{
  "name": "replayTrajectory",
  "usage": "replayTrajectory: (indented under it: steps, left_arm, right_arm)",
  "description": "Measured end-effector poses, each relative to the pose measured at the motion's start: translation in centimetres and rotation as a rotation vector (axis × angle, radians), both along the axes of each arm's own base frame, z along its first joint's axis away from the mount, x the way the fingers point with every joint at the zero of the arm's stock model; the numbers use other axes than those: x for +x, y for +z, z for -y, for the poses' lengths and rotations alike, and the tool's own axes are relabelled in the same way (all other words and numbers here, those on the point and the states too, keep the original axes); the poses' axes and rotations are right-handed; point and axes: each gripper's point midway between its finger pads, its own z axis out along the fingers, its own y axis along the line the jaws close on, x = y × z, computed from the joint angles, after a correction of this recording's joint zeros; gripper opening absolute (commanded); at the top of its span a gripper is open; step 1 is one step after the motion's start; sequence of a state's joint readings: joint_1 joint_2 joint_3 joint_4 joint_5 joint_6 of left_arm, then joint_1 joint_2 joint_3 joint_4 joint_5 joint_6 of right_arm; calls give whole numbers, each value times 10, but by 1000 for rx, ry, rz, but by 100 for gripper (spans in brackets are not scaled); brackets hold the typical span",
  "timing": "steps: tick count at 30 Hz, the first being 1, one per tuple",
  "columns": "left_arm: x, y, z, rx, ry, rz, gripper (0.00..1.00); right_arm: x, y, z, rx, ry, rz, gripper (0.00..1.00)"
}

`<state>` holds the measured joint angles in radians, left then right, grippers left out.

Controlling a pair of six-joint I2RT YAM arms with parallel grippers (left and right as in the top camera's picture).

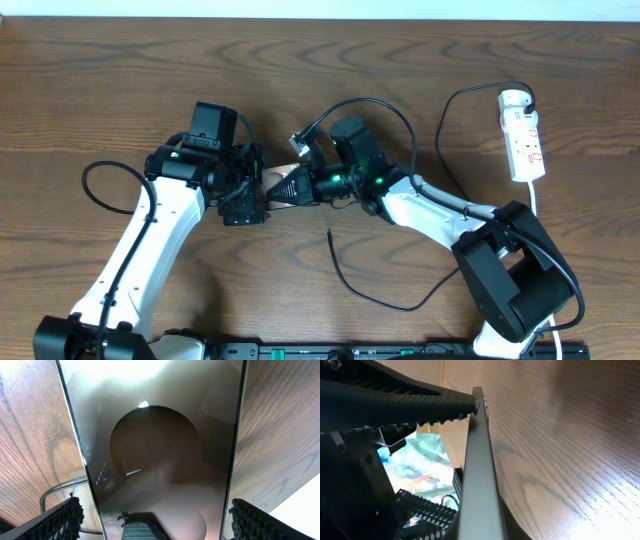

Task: Plug charger to phone and switch on socket
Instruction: 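Open the left gripper and pull the phone away with the right gripper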

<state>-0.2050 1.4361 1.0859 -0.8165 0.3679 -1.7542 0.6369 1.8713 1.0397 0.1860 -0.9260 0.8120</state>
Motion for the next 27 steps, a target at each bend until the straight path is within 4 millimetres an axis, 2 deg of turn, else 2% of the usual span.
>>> replayTrajectory:
  steps: [3,7,12,16,19,22,27]
  left_arm:
    - [3,2,2,-9,-7,16,92]
    - [19,14,9,-39,-57,120,92]
    - [34,40,7,-54,-100,267,92]
    - [44,70,2,-40,-157,429,91]
    - [54,95,1,1,-243,590,91]
    - [67,119,3,69,-354,761,91]
    - [82,135,5,141,-445,902,91]
  right_arm:
    - [2,0,2,0,-6,0,2]
    - [16,0,12,0,-43,1,2]
    - [54,-3,42,-21,-177,-4,1]
    - [88,0,70,-12,-317,-53,1]
    - [120,13,94,47,-448,-105,1]
    - [148,41,110,163,-552,-121,1]
    - [164,88,111,362,-628,-223,1]
